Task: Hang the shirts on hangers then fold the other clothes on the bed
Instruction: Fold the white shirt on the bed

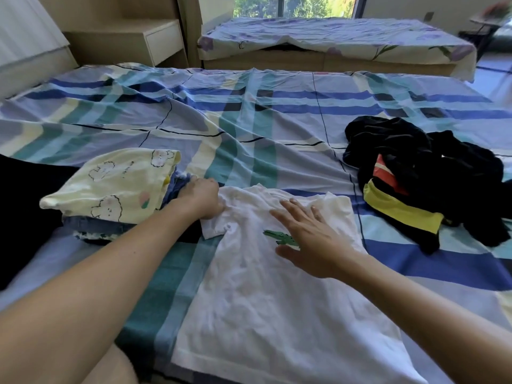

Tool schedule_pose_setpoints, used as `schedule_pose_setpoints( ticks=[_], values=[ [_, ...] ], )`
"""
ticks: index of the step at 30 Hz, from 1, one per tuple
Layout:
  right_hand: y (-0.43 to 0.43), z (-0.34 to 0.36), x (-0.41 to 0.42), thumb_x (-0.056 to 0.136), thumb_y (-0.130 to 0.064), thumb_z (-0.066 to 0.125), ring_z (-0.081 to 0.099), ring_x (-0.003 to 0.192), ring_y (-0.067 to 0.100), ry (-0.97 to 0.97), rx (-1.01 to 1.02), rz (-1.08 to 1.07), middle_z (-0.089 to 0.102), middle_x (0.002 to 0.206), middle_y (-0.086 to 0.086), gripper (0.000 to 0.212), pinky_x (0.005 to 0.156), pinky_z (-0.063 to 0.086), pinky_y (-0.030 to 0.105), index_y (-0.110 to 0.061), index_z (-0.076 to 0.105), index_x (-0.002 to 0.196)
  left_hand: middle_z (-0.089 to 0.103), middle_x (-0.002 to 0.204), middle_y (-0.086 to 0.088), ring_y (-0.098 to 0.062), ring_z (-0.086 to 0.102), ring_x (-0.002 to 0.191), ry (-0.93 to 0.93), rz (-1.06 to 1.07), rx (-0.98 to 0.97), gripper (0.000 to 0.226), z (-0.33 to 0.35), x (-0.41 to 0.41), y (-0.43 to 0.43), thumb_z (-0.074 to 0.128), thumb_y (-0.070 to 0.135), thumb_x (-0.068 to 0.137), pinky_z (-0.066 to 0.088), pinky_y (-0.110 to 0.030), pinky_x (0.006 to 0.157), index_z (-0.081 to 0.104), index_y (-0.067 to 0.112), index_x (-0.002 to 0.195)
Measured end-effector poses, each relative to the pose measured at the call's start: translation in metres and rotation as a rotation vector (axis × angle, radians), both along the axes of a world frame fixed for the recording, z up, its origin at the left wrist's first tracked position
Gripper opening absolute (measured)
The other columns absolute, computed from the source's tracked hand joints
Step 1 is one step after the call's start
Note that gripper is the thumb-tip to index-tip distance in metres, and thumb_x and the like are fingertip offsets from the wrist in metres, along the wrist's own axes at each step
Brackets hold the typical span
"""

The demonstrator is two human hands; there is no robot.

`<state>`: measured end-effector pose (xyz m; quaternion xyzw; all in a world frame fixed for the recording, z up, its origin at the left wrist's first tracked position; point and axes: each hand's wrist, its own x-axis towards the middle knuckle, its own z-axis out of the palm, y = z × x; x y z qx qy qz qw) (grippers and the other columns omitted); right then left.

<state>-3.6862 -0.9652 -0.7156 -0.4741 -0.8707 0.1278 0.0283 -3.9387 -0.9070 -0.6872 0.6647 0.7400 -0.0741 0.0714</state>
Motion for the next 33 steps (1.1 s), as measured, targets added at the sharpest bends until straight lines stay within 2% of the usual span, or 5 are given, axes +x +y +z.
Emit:
schedule_pose_setpoints(
  ticks=[12, 19, 25, 29, 33],
  values=[
    [-0.005, -0.018, -0.01, 0.099, -0.053, 0.05, -0.005, 0.155, 0.012, 0.063, -0.082, 0.067, 0.003, 0.17, -0.005, 0.073, 0.124, -0.008, 0.035, -0.034, 0.015, 0.16, 0.062, 0.094, -0.008, -0.016, 0.064, 0.06, -0.419, 0.068, 0.139, 0.023, 0.045, 0.027, 0.014, 0.068, 0.006, 0.084, 0.042, -0.023, 0.041, 0.056, 0.013, 0.103],
    [0.001, 0.003, -0.007, 0.096, -0.044, 0.059, 0.029, 0.147, 0.022, 0.197, -0.101, -0.013, 0.029, 0.161, -0.002, 0.069, 0.122, 0.023, 0.044, -0.028, 0.029, 0.156, 0.068, 0.108, -0.024, -0.025, 0.074, 0.072, -1.346, 0.088, -0.181, 0.035, 0.052, 0.048, 0.011, 0.062, 0.009, 0.097, 0.058, -0.026, 0.061, 0.045, 0.005, 0.128],
    [0.025, 0.027, 0.028, 0.094, -0.032, 0.061, 0.058, 0.107, 0.025, 0.151, -0.012, -0.436, 0.061, 0.107, 0.0, 0.017, 0.087, 0.048, 0.038, -0.021, 0.071, 0.101, 0.053, 0.12, 0.004, -0.018, 0.052, 0.114, -0.446, -0.378, -0.024, 0.021, 0.005, 0.039, 0.01, 0.059, 0.023, 0.098, 0.042, -0.032, 0.096, 0.064, 0.028, 0.117],
    [0.044, 0.025, 0.05, 0.094, -0.029, 0.063, 0.045, 0.128, 0.027, 0.095, -0.006, -0.576, 0.043, 0.136, 0.007, 0.04, 0.1, 0.043, 0.04, -0.021, 0.054, 0.132, 0.042, 0.135, -0.003, -0.025, 0.045, 0.124, -0.361, -0.335, 0.007, 0.03, -0.014, 0.048, 0.012, 0.066, 0.035, 0.093, 0.039, -0.038, 0.106, 0.06, 0.026, 0.121],
    [0.064, 0.011, 0.067, 0.083, -0.022, 0.078, 0.044, 0.133, 0.032, 0.354, -0.224, -0.778, 0.037, 0.146, 0.015, 0.084, 0.105, 0.046, 0.045, -0.017, 0.031, 0.151, 0.047, 0.139, -0.012, -0.031, 0.052, 0.125, -0.554, -0.019, 0.113, 0.075, -0.015, 0.061, 0.02, 0.076, 0.042, 0.084, 0.045, -0.041, 0.102, 0.038, 0.012, 0.14]
  ],
)
